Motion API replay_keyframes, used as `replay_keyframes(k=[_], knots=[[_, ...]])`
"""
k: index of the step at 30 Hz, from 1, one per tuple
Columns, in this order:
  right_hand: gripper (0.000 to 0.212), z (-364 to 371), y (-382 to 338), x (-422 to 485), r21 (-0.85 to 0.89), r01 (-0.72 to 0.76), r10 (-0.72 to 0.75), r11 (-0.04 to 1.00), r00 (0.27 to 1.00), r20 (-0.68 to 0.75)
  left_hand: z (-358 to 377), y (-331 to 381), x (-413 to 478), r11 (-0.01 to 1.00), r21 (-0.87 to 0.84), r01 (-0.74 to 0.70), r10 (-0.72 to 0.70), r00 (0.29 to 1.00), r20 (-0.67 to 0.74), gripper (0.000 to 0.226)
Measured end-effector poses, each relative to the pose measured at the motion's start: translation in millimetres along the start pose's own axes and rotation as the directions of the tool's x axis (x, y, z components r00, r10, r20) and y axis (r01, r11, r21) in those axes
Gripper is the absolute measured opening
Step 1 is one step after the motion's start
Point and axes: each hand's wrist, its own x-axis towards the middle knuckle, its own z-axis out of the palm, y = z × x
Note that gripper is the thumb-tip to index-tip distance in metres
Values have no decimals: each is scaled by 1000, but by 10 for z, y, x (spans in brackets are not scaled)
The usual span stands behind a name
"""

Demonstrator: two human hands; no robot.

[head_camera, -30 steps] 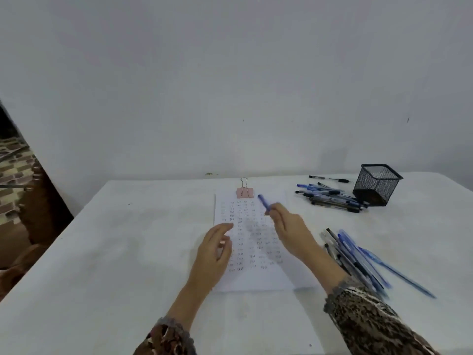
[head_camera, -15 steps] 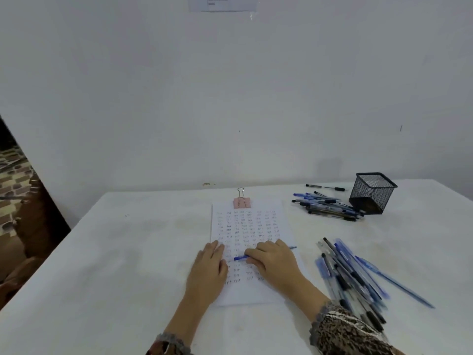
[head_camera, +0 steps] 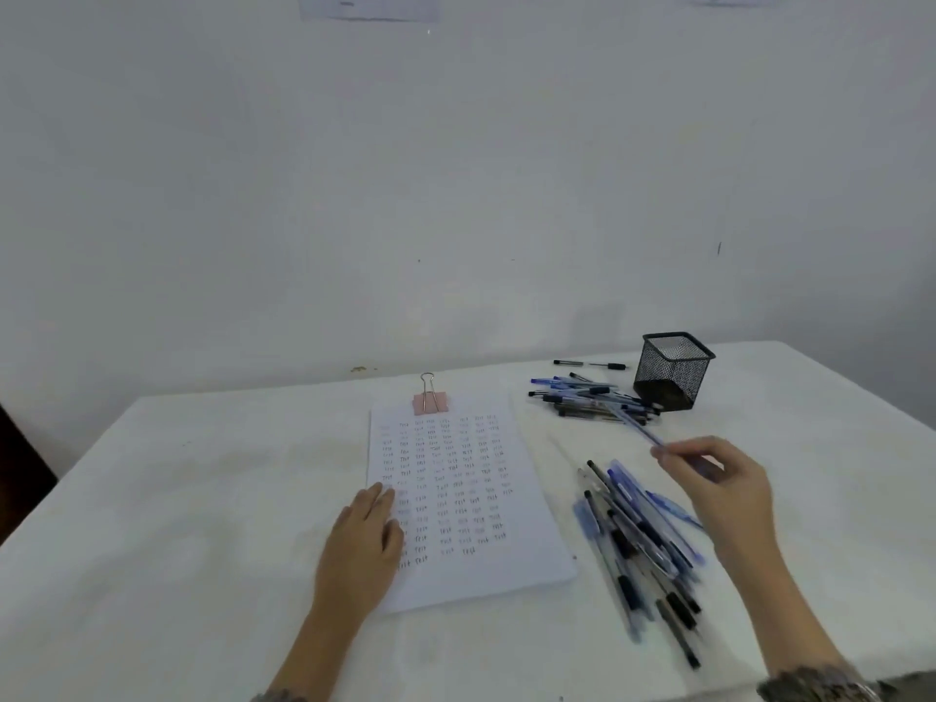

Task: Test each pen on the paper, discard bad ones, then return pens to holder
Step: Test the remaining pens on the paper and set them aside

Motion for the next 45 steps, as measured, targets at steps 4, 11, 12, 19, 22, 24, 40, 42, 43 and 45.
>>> replay_keyframes(k=[4, 11, 12, 19, 22, 24, 40, 42, 43, 45], knots=[[27, -254, 344, -78, -443, -83, 99, 892, 995, 13, -6, 9, 1, 1000, 13, 3, -3, 1000, -4, 81], [21, -191, 527, 91, -813, -25, 329, 582, 921, 207, -36, 31, -19, 1000, -18, 14, -14, 1000, -3, 72], [18, -173, 496, 156, -833, -23, 369, 552, 903, 220, -40, 33, -24, 1000, -26, 12, -12, 1000, -2, 75], [45, -6, 424, 413, -877, -74, 474, 475, 861, 184, -45, 24, -14, 999, -39, 5, -5, 1000, -1, 46], [79, 90, 444, 287, -908, -97, 541, 408, 827, 155, -28, 24, -7, 999, -50, 3, -3, 1000, -7, 42], [84, 170, 407, 145, -909, -90, 526, 408, 837, 153, -22, 23, -6, 999, -48, -1, 1, 1000, -6, 43], [108, 437, 442, -306, -941, 119, 294, 316, 931, 216, -24, 34, -20, 997, -71, 11, -14, 999, -42, 43], [99, 404, 403, -240, -963, 118, 314, 242, 930, 193, -22, 26, -13, 997, -72, 16, -19, 999, -37, 43], [92, 376, 368, -172, -954, 90, 349, 287, 917, 192, -19, 23, -12, 997, -73, 18, -20, 999, -34, 43], [79, 339, 253, 37, -929, 5, 427, 370, 887, 175, -12, 17, -8, 997, -75, 22, -24, 999, -32, 44]])
